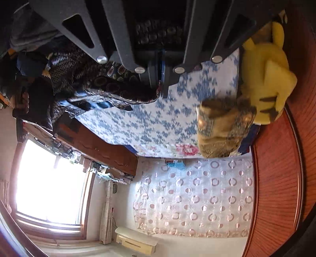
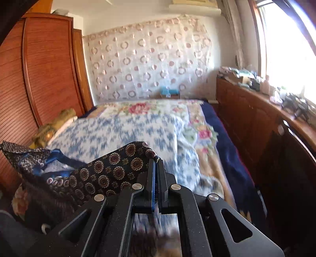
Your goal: Fold small clothes
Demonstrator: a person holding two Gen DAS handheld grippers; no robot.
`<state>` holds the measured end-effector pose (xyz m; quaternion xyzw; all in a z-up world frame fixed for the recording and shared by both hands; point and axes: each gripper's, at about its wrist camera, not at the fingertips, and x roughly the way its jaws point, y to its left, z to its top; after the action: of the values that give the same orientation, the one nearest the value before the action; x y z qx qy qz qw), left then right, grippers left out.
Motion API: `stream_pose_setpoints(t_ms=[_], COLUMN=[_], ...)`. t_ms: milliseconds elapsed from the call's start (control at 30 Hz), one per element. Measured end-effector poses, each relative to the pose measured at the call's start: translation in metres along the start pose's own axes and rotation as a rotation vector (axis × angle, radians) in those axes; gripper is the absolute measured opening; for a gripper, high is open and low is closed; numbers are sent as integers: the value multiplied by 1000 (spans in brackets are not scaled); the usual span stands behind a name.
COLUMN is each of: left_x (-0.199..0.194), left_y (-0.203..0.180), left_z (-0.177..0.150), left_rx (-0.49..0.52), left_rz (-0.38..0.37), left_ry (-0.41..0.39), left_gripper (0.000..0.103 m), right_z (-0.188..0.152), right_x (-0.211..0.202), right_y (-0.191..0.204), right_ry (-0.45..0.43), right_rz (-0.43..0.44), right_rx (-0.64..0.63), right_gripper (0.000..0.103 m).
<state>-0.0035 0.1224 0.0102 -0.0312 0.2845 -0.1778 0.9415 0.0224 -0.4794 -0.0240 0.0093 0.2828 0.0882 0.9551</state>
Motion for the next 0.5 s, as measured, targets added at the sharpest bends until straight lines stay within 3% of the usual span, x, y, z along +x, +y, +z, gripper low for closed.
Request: stream_pose_setpoints(t_ms=[100,233,500], left_x=[4,4,-12], left_y=[0,7,19], left_z=[-6,-9,0], left_rx=[6,-17,-32], left_rz=[29,58,65], left_ry=[47,52,17], left_gripper=[3,7,15], right_z=[-22,-41,-38], right_x=[1,11,10], right_y=[1,4,3], right_ry=[78,164,173], right_rz=[-15,-23,-6], right_rx=[-19,-52,-74], right_gripper=[0,0,0])
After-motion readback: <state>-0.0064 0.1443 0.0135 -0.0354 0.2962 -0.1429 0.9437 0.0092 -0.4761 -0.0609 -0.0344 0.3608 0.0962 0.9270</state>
